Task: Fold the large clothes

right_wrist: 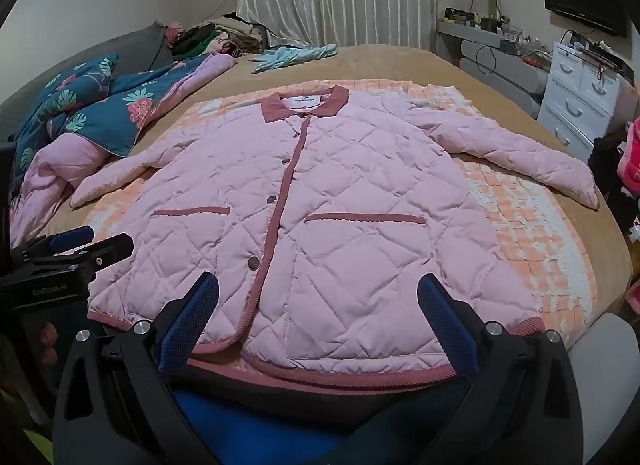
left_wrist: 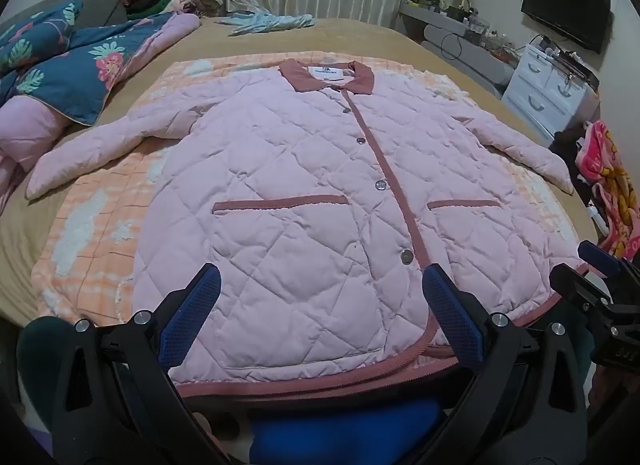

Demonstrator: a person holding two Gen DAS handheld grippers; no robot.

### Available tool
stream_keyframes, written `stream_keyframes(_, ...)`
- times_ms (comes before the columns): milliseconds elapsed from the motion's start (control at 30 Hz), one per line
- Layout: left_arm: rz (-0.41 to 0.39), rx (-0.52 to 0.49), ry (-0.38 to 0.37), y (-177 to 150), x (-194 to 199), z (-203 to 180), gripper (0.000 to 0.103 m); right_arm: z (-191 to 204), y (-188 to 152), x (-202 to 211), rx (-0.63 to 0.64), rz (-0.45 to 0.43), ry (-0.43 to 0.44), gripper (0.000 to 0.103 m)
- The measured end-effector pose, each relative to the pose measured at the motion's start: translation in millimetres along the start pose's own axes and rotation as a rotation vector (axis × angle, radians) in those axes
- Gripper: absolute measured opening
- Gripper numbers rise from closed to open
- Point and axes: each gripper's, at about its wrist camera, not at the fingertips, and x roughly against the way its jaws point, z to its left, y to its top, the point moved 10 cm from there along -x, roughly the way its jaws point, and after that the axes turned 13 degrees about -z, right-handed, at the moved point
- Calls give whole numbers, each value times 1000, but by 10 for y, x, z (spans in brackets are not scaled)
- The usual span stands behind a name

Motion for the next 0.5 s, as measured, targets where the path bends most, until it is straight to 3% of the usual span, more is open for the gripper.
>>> stream_keyframes(500,-12,0,-12,27,-29,-38,95,29,11,33,8,-1,-1,99)
